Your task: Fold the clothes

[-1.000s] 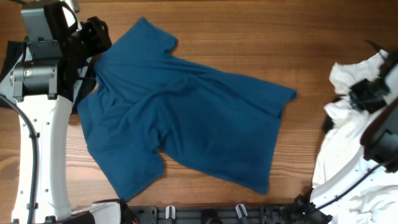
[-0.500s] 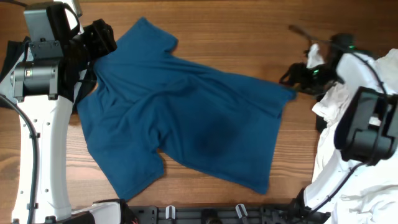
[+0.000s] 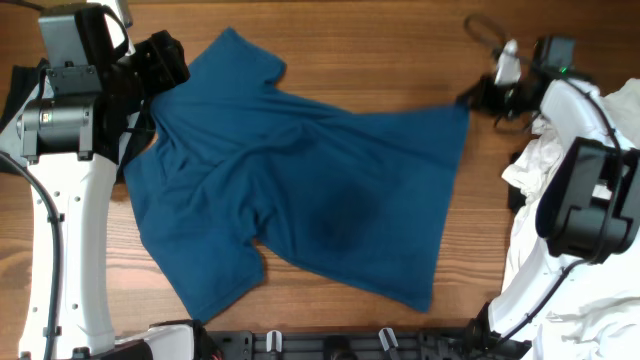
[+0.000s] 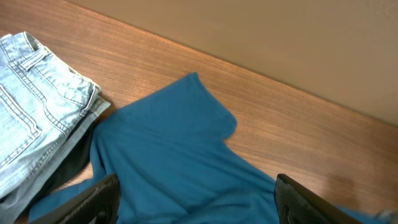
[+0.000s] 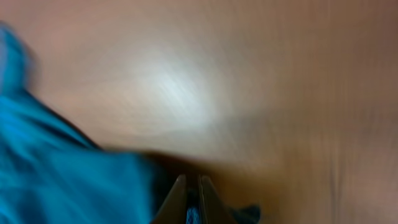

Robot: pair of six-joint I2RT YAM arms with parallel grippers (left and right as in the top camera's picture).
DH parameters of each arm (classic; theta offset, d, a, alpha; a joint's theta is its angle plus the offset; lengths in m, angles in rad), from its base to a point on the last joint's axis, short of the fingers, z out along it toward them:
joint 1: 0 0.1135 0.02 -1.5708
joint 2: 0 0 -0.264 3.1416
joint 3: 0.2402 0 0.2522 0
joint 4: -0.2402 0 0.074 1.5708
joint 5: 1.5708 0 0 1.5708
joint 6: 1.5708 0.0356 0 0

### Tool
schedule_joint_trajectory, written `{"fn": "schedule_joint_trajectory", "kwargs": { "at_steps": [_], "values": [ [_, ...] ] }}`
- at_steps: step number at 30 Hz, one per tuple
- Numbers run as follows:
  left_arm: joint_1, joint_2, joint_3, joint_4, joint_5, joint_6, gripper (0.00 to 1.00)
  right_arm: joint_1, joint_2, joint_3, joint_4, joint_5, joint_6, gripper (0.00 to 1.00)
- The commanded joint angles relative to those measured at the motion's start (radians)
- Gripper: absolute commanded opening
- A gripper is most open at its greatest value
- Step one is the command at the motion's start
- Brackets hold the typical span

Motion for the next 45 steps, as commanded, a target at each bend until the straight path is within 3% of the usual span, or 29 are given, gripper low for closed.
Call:
{"fn": "schedule_joint_trajectory", "kwargs": {
  "at_steps": [1,3,5,6,8,10,13,15,20,23,24,26,28,31,34,37,38,40,41,45],
  "values": [
    [-0.003,-0.012,0.003,0.0,0.008,0.017,0.79,-0.01,-0.109,0.115,-0.051,-0.026,0.047,0.04],
    [-0.003,-0.012,0.003,-0.005,0.008,0.017,0.79,-0.009,-0.101,0.108,-0.145,0.109,0.039,0.04],
    [-0.003,-0.011,0.003,-0.005,0.008,0.017,0.79,-0.009,-0.082,0.048,-0.176,0.208,0.04,0.45],
    [-0.003,-0.011,0.003,-0.005,0.007,0.017,0.8,-0.009,-0.078,0.026,-0.163,0.214,0.041,0.52],
    [-0.003,-0.011,0.003,-0.005,0.007,0.017,0.8,-0.009,-0.069,-0.032,-0.112,0.222,0.045,0.56],
    [-0.003,-0.011,0.003,-0.005,0.007,0.018,0.8,-0.009,-0.059,-0.08,-0.058,0.222,0.044,0.53],
    [-0.003,-0.011,0.003,-0.008,0.008,0.018,0.81,-0.009,-0.048,-0.127,-0.026,0.219,0.041,0.68],
    [-0.003,-0.011,0.003,-0.013,0.008,0.018,0.81,-0.009,-0.045,-0.145,0.009,0.232,0.042,0.73],
    [-0.003,-0.011,0.003,-0.032,0.008,0.017,0.8,-0.006,0.014,-0.151,0.135,0.241,0.049,0.73],
    [-0.003,-0.011,0.003,-0.042,0.008,0.018,0.8,-0.006,0.072,-0.151,0.218,0.255,0.134,0.69],
    [-0.003,-0.011,0.003,-0.043,0.008,0.018,0.8,-0.006,0.086,-0.151,0.237,0.248,0.16,0.55],
    [-0.003,-0.011,0.003,-0.042,0.008,0.017,0.8,-0.006,0.101,-0.151,0.305,0.109,0.174,0.14],
    [-0.003,-0.011,0.003,-0.042,0.008,0.017,0.8,-0.006,0.092,-0.149,0.409,-0.06,0.18,0.04],
    [-0.003,-0.01,0.003,-0.042,0.008,0.017,0.8,-0.017,0.055,-0.1,0.668,-0.252,0.365,0.04],
    [-0.003,-0.01,0.003,-0.042,0.008,0.017,0.8,-0.037,0.013,-0.016,0.918,-0.284,0.504,0.04],
    [-0.003,-0.008,0.003,-0.042,0.008,0.017,0.8,-0.054,0.005,0.039,0.975,-0.224,0.55,0.04],
    [-0.003,-0.006,0.003,-0.042,0.008,0.017,0.8,-0.059,0.005,0.039,0.944,-0.216,0.549,0.04],
    [-0.003,-0.002,0.003,-0.047,0.008,0.017,0.81,-0.063,0.005,0.039,0.745,-0.212,0.484,0.46],
    [-0.003,0.0,0.003,-0.052,0.008,0.017,0.81,-0.061,0.006,0.039,0.602,-0.182,0.402,0.55],
    [-0.003,0.004,0.003,-0.061,0.008,0.017,0.81,-0.037,0.017,0.027,0.258,0.055,0.231,0.61]
  ]
}}
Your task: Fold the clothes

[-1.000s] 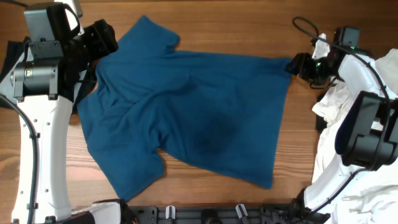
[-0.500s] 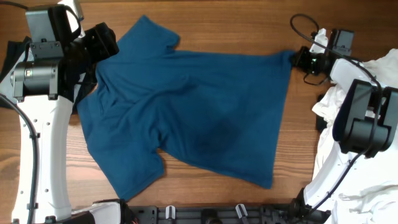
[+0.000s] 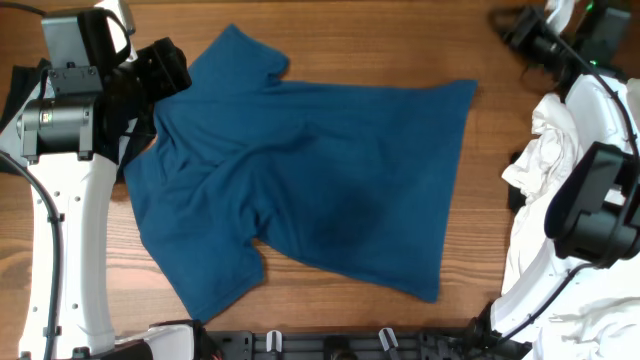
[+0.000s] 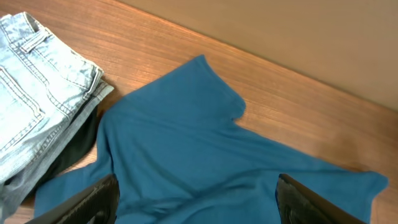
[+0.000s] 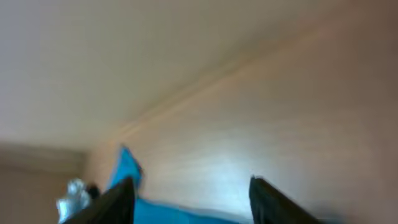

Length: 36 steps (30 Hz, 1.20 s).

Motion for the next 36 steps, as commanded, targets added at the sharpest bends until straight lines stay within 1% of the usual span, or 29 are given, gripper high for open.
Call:
{"fn": "schedule_joint_trajectory", "kwargs": {
  "at_steps": [1,2,6,8,12,13,14,16,17,19,22,25,26,27,28,29,30,31,32,34,36],
  "values": [
    [-0.003,0.006,0.003,-0.003,0.008,0.013,0.81,0.041,0.019,-0.036,-0.158,0.288,-0.156,0.61],
    [-0.003,0.007,0.003,-0.003,0.008,0.013,0.81,0.052,0.021,-0.051,-0.175,0.335,-0.156,0.62],
    [-0.003,0.008,0.003,-0.003,0.008,0.013,0.81,0.098,0.066,-0.082,-0.164,0.361,-0.157,0.64],
    [-0.003,0.008,0.003,-0.005,0.008,0.013,0.8,0.123,0.106,-0.098,-0.134,0.402,-0.135,0.64],
    [-0.003,0.008,0.003,-0.005,0.008,0.013,0.81,0.138,0.163,-0.102,-0.08,0.406,-0.107,0.63],
    [-0.003,0.008,0.003,-0.005,0.008,0.013,0.81,0.138,0.172,-0.102,-0.062,0.406,-0.09,0.61],
    [-0.003,0.008,0.003,-0.005,0.008,0.013,0.81,0.138,0.172,-0.102,-0.041,0.399,-0.076,0.47],
    [-0.003,0.008,0.003,-0.005,0.008,0.013,0.81,0.138,0.172,-0.1,0.013,0.351,-0.077,0.23],
    [-0.003,0.008,0.003,-0.005,0.008,0.013,0.81,0.137,0.17,-0.096,0.045,0.302,-0.077,0.05],
    [-0.003,0.008,0.003,-0.003,0.008,0.013,0.81,0.13,0.164,-0.082,0.135,0.178,-0.067,0.04],
    [-0.003,0.008,0.003,-0.002,0.008,0.013,0.82,0.105,0.139,-0.042,0.358,0.019,0.064,0.04],
    [-0.003,0.008,0.003,0.001,0.008,0.013,0.82,0.069,0.108,0.007,0.659,-0.022,0.247,0.04],
    [-0.003,0.008,0.003,0.001,0.008,0.013,0.82,0.053,0.105,0.031,0.723,-0.022,0.297,0.04],
    [-0.003,0.008,0.003,0.001,0.008,0.013,0.82,0.039,0.104,0.051,0.734,-0.022,0.33,0.04],
    [-0.003,0.008,0.003,0.001,0.007,0.013,0.82,0.026,0.104,0.064,0.727,-0.024,0.357,0.11],
    [-0.003,0.008,0.003,0.001,0.008,0.013,0.82,0.016,0.104,0.064,0.714,-0.035,0.372,0.41],
    [-0.003,0.008,0.003,0.001,0.008,0.013,0.82,0.003,0.104,0.064,0.676,-0.062,0.368,0.81],
    [-0.003,0.008,0.003,0.0,0.007,0.013,0.82,-0.007,0.104,0.064,0.612,-0.083,0.358,0.99],
    [-0.003,0.01,0.003,0.0,0.004,0.013,0.82,-0.017,0.104,0.064,0.534,-0.099,0.328,1.0],
    [-0.003,0.013,0.003,-0.019,-0.014,0.021,0.82,-0.045,0.101,0.064,0.326,-0.133,0.21,1.0],
    [-0.003,0.013,0.003,-0.039,-0.015,0.061,0.82,-0.064,0.092,0.064,0.167,-0.139,0.118,1.0]
  ]
}}
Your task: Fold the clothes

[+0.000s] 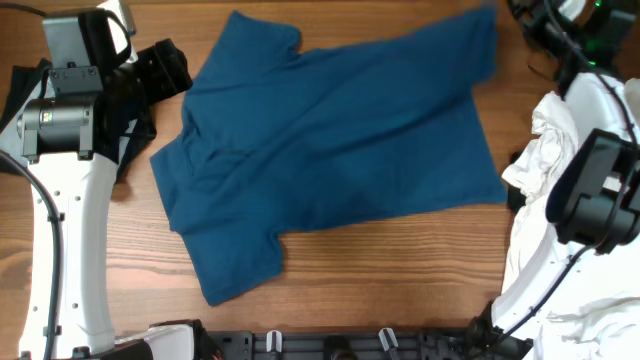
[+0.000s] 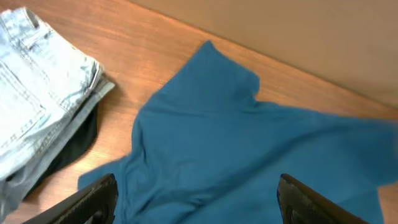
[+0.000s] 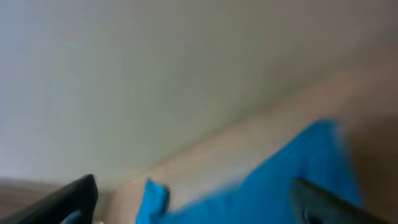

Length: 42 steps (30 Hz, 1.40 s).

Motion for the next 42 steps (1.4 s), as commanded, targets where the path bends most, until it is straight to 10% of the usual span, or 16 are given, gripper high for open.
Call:
{"fn": "schedule_joint_trajectory", "kwargs": {
  "at_steps": [1,13,17,25,30,42],
  "values": [
    [-0.003,0.011,0.003,-0.041,-0.017,0.077,0.85,-0.024,-0.028,-0.007,-0.237,-0.067,-0.215,1.0],
    [-0.002,0.086,0.003,-0.089,-0.088,0.084,0.93,0.098,-0.205,-0.045,-1.087,0.586,-0.463,0.89],
    [-0.002,0.155,0.003,-0.104,-0.085,0.084,0.9,0.117,-0.199,-0.201,-1.111,0.61,-0.412,0.59],
    [-0.002,0.169,0.003,-0.096,-0.085,0.085,0.96,0.117,-0.199,-0.505,-1.031,0.576,-0.403,0.56],
    [-0.002,0.169,0.003,-0.077,-0.085,0.089,0.97,0.117,-0.209,-0.561,-1.028,0.643,-0.36,0.05],
    [-0.002,0.175,0.003,-0.052,-0.086,0.088,0.97,0.117,-0.711,-0.562,-1.317,0.851,-0.173,0.04]
  ]
}}
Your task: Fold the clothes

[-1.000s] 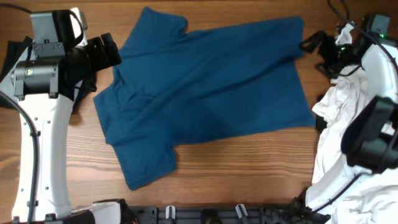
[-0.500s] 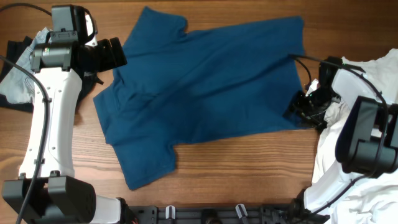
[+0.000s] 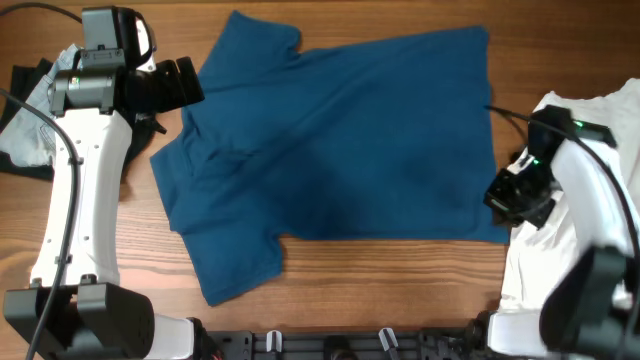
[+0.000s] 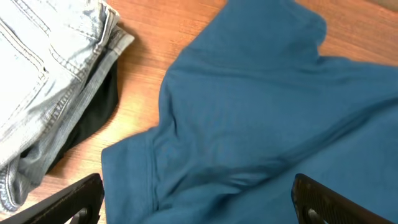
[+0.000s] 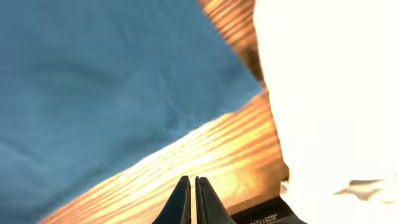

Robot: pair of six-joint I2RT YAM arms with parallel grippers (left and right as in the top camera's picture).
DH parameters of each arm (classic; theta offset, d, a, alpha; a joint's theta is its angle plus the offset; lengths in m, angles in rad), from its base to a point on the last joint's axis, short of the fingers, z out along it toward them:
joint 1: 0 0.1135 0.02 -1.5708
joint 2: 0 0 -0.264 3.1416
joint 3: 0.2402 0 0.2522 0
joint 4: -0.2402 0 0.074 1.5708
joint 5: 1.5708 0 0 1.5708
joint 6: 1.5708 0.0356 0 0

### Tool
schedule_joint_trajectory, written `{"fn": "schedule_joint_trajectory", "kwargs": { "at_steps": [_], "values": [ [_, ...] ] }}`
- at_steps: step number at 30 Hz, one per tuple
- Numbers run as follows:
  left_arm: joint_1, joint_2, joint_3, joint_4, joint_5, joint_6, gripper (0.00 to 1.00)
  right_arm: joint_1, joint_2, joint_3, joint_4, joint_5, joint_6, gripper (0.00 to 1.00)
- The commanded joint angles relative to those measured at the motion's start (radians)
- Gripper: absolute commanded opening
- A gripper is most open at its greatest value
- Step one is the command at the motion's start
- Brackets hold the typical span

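A blue T-shirt (image 3: pixel 340 140) lies spread on the wooden table (image 3: pixel 400 280), collar end to the left and hem to the right. My left gripper (image 3: pixel 185 85) hangs open over the shirt's upper left shoulder; the left wrist view shows its fingers wide apart (image 4: pixel 202 199) above the blue cloth (image 4: pixel 261 112). My right gripper (image 3: pixel 508 197) sits by the shirt's near right hem corner. In the right wrist view it is shut (image 5: pixel 194 199) over bare wood, with nothing between the fingers and the shirt's corner (image 5: pixel 93 81) just ahead.
Folded light jeans (image 4: pixel 37 93) on a dark garment (image 4: pixel 93 118) lie at the far left, also seen as jeans (image 3: pixel 25 125) from overhead. A pile of white clothes (image 3: pixel 590 130) fills the right edge, close beside the right gripper.
My right gripper was open at the table's far right corner; it is now shut beside the shirt's near right hem corner. The left gripper has shifted slightly over the shoulder. The shirt lies as before.
The shirt first lay crumpled and slanted, my right gripper shut at its right hem corner. Then the gripper stood open at the far right with that corner laid out. Later the shirt lay flatter and nearer the far edge. Now the right gripper is shut by the near hem corner.
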Motion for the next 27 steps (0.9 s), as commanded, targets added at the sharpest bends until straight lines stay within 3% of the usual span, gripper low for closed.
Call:
{"fn": "schedule_joint_trajectory", "kwargs": {
  "at_steps": [1,3,4,5,7,12,15,18,19,21,24,27],
  "values": [
    [-0.002,0.006,0.003,0.023,-0.014,0.016,0.97,0.001,-0.1,0.006,-0.01,0.058,0.066,0.04],
    [-0.002,0.018,0.003,0.013,-0.014,0.016,0.97,0.001,-0.125,0.006,-0.008,0.063,0.064,0.04],
    [-0.002,0.027,0.003,-0.005,-0.02,0.016,0.97,0.001,-0.127,0.006,-0.004,0.058,0.064,0.17],
    [-0.001,0.042,0.003,-0.043,-0.027,0.016,0.96,0.001,-0.127,0.006,0.007,0.031,0.042,0.39],
    [0.001,0.079,-0.002,-0.125,-0.033,0.012,1.0,0.001,-0.127,0.006,0.051,-0.046,-0.032,0.51],
    [0.038,0.184,-0.065,-0.239,-0.061,-0.059,0.98,0.001,-0.127,0.006,0.161,-0.192,-0.13,0.52],
    [0.065,0.233,-0.134,-0.097,-0.045,-0.05,0.95,0.002,-0.126,0.006,0.219,-0.236,-0.127,0.51],
    [0.064,0.285,-0.174,0.133,0.017,0.016,0.5,0.002,-0.125,0.004,0.271,-0.239,-0.125,0.5],
    [0.064,0.306,-0.174,0.174,0.018,0.016,0.44,0.002,-0.125,0.004,0.274,-0.24,-0.123,0.49],
    [0.063,0.355,-0.174,0.237,0.018,0.015,0.42,0.002,-0.125,0.003,0.274,-0.239,-0.124,0.49],
    [0.063,0.438,-0.174,0.284,0.018,0.013,0.53,0.001,-0.125,0.003,0.276,-0.238,-0.125,0.48],
    [0.064,0.51,-0.174,0.317,-0.002,0.017,0.53,0.001,-0.125,0.003,0.278,-0.239,-0.123,0.48]
  ]
}}
